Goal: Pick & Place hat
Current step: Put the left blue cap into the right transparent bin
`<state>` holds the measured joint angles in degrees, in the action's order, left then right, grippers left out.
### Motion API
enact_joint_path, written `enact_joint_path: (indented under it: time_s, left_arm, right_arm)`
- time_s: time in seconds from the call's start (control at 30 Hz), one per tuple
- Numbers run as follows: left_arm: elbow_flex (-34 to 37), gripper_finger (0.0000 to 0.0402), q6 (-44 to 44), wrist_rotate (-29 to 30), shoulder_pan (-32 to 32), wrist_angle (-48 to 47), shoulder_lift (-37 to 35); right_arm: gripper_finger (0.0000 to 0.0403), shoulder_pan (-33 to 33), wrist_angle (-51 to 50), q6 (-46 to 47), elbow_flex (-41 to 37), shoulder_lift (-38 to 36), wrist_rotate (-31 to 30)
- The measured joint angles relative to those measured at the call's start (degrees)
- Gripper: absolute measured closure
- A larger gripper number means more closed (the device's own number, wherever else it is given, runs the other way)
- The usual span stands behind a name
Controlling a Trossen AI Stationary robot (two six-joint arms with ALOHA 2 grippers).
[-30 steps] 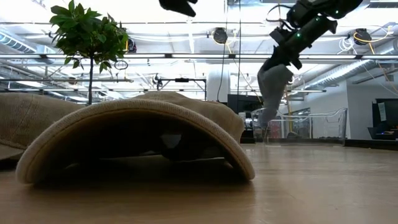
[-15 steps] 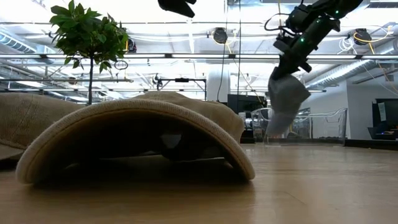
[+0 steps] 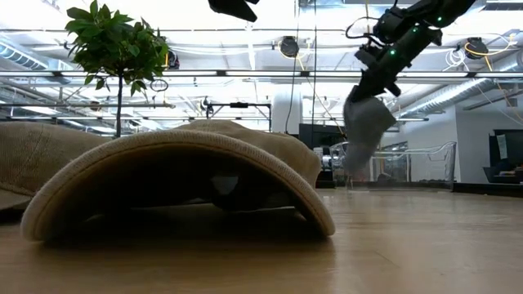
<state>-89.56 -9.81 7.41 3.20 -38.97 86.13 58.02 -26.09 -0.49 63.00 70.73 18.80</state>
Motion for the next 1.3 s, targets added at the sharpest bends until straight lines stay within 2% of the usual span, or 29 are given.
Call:
enact_joint_path:
  time_s: [0.3, 0.63, 0.9, 1.3]
  left_arm:
    - [-0.02, 0.0034, 0.09, -0.01, 0.0, -0.01, 0.0]
    - [-0.02, 0.0021, -0.19, 0.04, 0.0, 0.12, 0.02]
    - [-0.02, 0.0031, -0.19, 0.08, 0.0, 0.18, 0.02]
    - [-0.04, 0.0026, -0.19, 0.08, 0.0, 0.2, 0.02]
  right_arm:
    - [0.0397, 0.02, -2.49, -0.94, 0.0, 6.98, 0.11]
    - [0.0397, 0.0, -8.13, -2.38, 0.0, 7.9, -15.73]
    - [0.0397, 0.0, -12.52, -3.48, 0.0, 7.9, -29.37]
    - [0.0388, 0.01, -13.25, -3.5, 0.0, 7.9, -33.79]
